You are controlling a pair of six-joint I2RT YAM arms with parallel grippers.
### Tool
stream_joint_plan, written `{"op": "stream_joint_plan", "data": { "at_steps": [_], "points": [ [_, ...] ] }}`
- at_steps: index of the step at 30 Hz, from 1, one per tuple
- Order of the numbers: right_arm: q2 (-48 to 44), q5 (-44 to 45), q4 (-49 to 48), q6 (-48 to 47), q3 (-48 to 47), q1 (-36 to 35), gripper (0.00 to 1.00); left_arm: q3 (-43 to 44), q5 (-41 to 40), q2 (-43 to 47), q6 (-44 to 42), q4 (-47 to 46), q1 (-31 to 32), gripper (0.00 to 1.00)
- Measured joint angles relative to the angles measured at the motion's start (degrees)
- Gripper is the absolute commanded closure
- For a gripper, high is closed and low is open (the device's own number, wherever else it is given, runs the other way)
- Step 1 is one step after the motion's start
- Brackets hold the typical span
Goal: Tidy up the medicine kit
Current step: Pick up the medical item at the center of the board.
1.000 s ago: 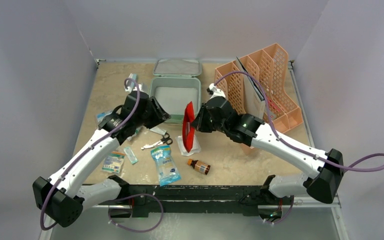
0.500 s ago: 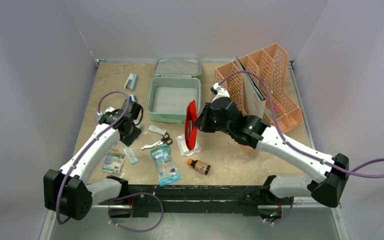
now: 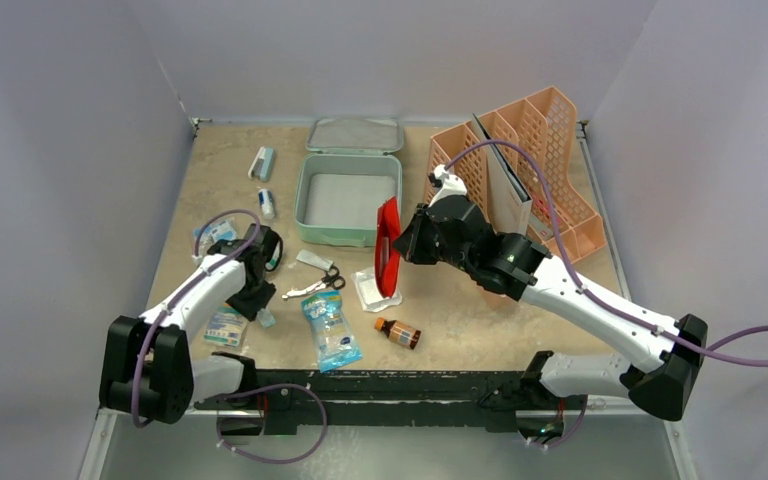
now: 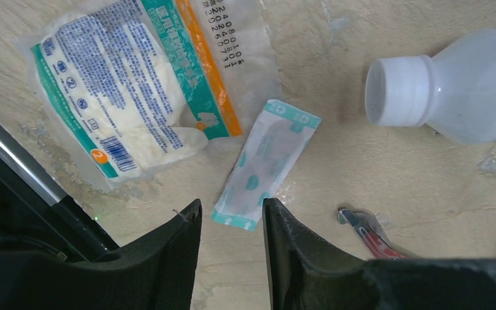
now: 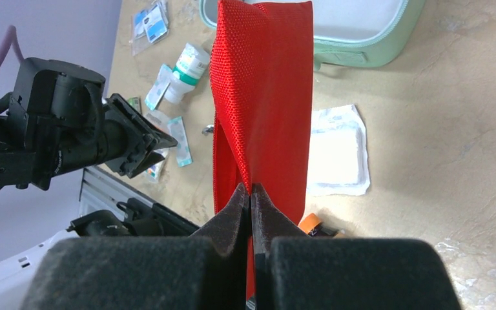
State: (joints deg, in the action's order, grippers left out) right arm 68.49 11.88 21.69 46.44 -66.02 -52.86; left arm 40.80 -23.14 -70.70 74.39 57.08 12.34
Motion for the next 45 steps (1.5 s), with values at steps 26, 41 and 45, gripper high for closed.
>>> {"op": "stream_joint_plan", "data": {
  "at_steps": [26, 41, 45],
  "points": [
    [0.02, 2.36, 1.11, -1.44, 1.86, 0.04, 1.0, -4.87, 5.88, -2.38, -0.07, -11.65, -0.66, 0.9],
    [0.66, 1.97, 0.9, -1.31, 2.4, 0.04, 1.0, -0.04, 7.34, 4.28, -2.62, -5.22, -0.66, 0.91],
    [1.18, 1.86, 0.07, -1.01, 2.67, 0.04, 1.0, 4.07, 8.59, 8.15, -5.68, -4.09, -0.66, 0.91]
  ]
}}
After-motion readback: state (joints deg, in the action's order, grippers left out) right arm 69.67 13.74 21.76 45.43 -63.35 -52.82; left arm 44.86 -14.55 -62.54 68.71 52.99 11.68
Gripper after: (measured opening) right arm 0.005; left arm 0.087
